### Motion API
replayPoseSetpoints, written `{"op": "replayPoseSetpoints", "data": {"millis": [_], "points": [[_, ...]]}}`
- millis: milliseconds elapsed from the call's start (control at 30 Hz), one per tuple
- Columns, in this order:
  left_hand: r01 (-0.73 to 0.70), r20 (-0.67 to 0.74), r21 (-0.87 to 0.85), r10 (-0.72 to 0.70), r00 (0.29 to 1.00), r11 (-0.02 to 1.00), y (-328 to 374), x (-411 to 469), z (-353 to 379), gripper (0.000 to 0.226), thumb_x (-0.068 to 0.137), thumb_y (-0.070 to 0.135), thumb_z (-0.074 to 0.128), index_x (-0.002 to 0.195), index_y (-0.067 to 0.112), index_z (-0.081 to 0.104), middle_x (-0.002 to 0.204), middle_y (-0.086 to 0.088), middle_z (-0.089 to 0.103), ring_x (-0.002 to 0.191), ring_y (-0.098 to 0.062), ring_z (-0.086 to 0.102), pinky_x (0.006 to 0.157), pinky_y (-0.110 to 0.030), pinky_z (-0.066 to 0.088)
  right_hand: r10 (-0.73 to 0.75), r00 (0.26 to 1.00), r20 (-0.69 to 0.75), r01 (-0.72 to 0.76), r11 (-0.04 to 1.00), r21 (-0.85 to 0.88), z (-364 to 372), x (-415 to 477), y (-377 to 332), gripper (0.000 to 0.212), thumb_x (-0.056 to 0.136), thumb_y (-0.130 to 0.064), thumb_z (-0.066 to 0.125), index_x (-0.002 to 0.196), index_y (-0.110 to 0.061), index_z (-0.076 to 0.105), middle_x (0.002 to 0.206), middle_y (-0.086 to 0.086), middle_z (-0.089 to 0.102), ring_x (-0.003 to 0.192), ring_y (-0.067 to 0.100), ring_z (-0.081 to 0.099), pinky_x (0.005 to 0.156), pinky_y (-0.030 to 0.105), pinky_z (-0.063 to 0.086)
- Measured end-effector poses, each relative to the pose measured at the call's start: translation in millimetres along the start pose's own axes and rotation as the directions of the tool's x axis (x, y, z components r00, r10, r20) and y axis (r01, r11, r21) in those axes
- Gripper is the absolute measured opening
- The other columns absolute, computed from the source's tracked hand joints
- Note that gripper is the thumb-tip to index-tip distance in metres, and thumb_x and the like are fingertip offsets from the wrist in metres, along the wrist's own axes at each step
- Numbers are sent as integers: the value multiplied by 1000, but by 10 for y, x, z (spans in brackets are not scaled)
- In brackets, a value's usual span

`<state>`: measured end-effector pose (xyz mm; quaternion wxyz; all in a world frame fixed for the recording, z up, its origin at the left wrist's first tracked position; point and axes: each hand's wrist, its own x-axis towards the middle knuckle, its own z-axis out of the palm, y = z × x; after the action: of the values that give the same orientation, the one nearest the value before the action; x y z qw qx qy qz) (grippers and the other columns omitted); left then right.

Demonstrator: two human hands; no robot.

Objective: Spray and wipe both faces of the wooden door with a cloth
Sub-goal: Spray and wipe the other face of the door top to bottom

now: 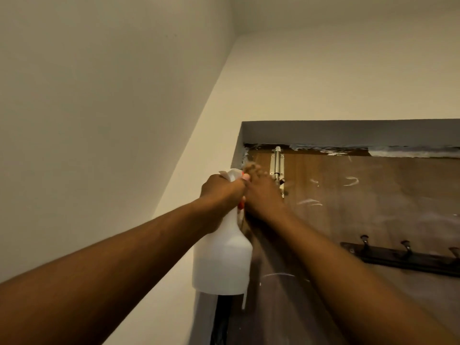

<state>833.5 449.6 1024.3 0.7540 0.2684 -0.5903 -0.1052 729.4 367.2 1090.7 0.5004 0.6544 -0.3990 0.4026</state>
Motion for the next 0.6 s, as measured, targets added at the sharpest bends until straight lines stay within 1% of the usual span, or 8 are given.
{"op": "replayPoseSetpoints", "data": {"millis": [67,167,267,367,433,500,533,600], "points": [[-10,-6,5,10,1000,1000,10,-58,5,43,84,46,60,103,7,63,87,-13,69,78,-25,68,76,-41,59,-78,997,29,79,996,-46,57,-374,-27,66,104,-34,45,160,-14,16,168,9,10,155,27,7,124,42,7],[-9,-13,28,9,1000,1000,50,-174,56,51,82,50,60,109,7,59,94,-13,67,82,-27,67,76,-41,59,-83,996,40,85,996,-41,57,-791,96,65,108,-43,33,161,-20,3,169,4,-1,155,22,-3,117,35,-7],[-10,26,62,9,1000,998,68,-285,154,53,84,51,58,113,6,56,95,-14,66,84,-26,66,77,-38,58,-38,997,71,43,997,-68,21,-1054,357,59,109,-41,22,161,-22,0,169,2,-3,155,19,-3,113,32,-7],[-9,124,48,3,992,999,77,-461,298,46,87,43,59,115,7,52,92,-13,66,80,-24,66,70,-33,57,119,991,55,-112,987,-115,-146,-1238,771,60,103,-35,5,160,-19,-2,169,5,-2,155,21,1,121,35,0],[-30,173,74,17,985,997,53,-553,408,39,87,41,59,111,12,47,87,-8,62,72,-17,62,58,-23,53,241,970,40,-232,961,-149,-298,-1223,1081,59,105,-31,8,160,-13,-3,168,10,-3,155,24,1,124,39,5],[-48,191,96,29,981,994,36,-601,514,38,87,40,60,108,12,47,84,-4,58,66,-10,57,47,-14,43,300,952,58,-289,946,-147,-407,-1108,1275,59,109,-31,17,159,-11,-5,168,11,-7,155,26,-5,125,42,2],[-52,188,96,33,982,994,33,-597,559,43,86,41,61,112,10,48,86,-5,58,67,-11,57,47,-14,42,296,953,60,-286,948,-142,-434,-1020,1319,60,109,-32,19,159,-11,-5,168,11,-9,155,26,-7,125,43,0],[-53,165,88,38,986,995,54,-566,618,52,84,42,63,121,10,47,94,-7,60,71,-13,60,52,-18,45,270,960,75,-258,956,-137,-454,-789,1336,61,109,-33,22,159,-13,-5,167,9,-10,154,26,-10,123,43,-3]]}}
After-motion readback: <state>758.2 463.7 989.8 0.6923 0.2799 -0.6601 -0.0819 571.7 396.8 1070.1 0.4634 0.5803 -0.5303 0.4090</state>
